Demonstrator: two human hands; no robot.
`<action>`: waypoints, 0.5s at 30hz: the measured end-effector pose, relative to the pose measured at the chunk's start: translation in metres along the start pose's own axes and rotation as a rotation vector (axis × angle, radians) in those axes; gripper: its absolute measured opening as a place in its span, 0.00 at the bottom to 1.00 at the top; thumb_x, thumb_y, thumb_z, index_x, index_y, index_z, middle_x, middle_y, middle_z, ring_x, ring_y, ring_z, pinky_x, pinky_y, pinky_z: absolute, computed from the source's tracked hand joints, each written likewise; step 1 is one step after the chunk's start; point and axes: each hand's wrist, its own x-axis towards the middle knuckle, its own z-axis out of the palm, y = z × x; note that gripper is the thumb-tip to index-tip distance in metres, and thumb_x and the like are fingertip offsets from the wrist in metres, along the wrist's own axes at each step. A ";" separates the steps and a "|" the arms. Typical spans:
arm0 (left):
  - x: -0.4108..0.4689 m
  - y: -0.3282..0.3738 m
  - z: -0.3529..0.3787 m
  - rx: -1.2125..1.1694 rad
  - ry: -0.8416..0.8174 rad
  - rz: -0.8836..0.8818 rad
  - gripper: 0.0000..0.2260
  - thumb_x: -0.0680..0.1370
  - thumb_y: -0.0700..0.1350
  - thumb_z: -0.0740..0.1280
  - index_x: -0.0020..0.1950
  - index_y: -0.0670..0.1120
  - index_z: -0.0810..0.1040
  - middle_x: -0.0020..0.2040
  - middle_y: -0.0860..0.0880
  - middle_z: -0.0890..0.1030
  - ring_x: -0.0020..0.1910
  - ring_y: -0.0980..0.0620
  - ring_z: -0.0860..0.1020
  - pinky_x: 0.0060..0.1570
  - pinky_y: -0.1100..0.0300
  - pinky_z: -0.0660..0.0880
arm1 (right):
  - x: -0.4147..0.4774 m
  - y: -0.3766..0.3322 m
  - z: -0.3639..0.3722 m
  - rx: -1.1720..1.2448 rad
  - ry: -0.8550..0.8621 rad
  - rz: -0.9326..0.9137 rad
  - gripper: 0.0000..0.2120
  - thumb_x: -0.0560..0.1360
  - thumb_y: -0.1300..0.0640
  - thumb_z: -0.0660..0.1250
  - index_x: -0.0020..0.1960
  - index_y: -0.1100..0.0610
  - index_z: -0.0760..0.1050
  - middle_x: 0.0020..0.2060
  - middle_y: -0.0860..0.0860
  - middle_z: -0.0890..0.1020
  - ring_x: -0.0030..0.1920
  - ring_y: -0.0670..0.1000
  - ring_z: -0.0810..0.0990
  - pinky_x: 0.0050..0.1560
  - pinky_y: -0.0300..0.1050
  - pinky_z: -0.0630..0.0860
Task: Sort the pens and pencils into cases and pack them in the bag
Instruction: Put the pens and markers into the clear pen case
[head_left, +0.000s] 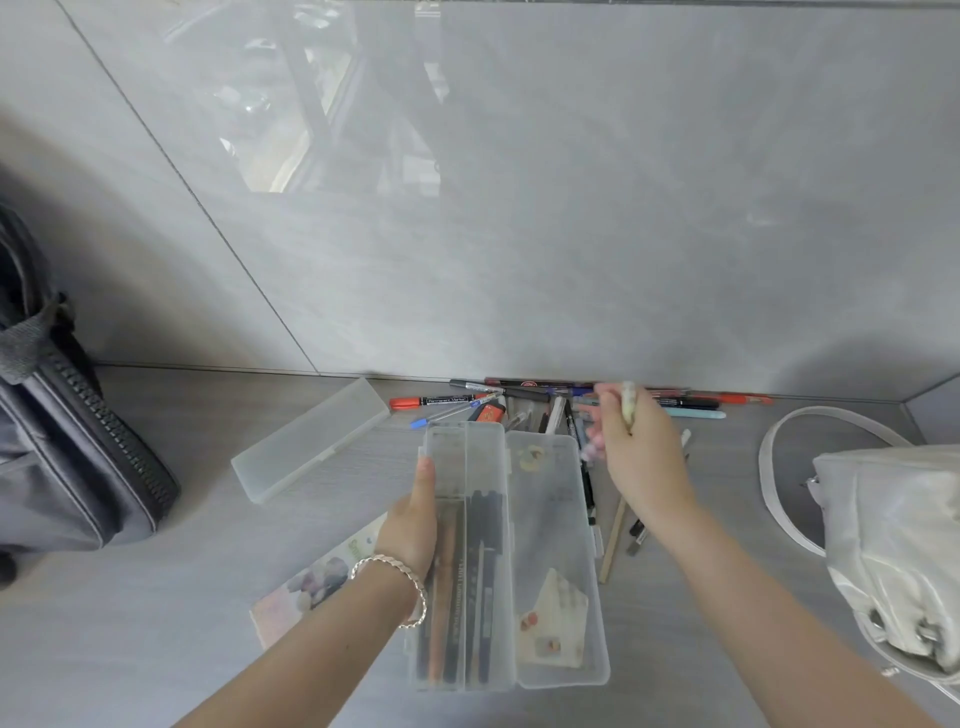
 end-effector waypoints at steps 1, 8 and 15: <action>-0.001 0.000 0.003 0.018 -0.006 0.009 0.28 0.79 0.61 0.47 0.61 0.41 0.75 0.45 0.49 0.72 0.43 0.50 0.69 0.46 0.62 0.63 | -0.007 -0.016 0.002 0.064 -0.041 -0.040 0.08 0.80 0.57 0.54 0.49 0.56 0.72 0.30 0.52 0.75 0.26 0.42 0.76 0.31 0.28 0.72; -0.017 0.001 0.024 0.147 -0.117 0.148 0.24 0.79 0.60 0.44 0.51 0.49 0.76 0.49 0.48 0.75 0.49 0.51 0.72 0.51 0.62 0.62 | -0.041 -0.030 0.047 -0.263 -0.265 -0.387 0.10 0.78 0.60 0.57 0.52 0.60 0.76 0.42 0.53 0.78 0.40 0.48 0.76 0.45 0.36 0.67; -0.016 -0.001 0.022 0.083 -0.094 0.184 0.21 0.80 0.59 0.45 0.52 0.51 0.74 0.45 0.53 0.74 0.46 0.55 0.70 0.45 0.65 0.64 | -0.040 -0.019 0.034 -0.211 -0.039 -0.370 0.12 0.76 0.52 0.57 0.50 0.56 0.76 0.46 0.50 0.73 0.49 0.47 0.66 0.49 0.29 0.61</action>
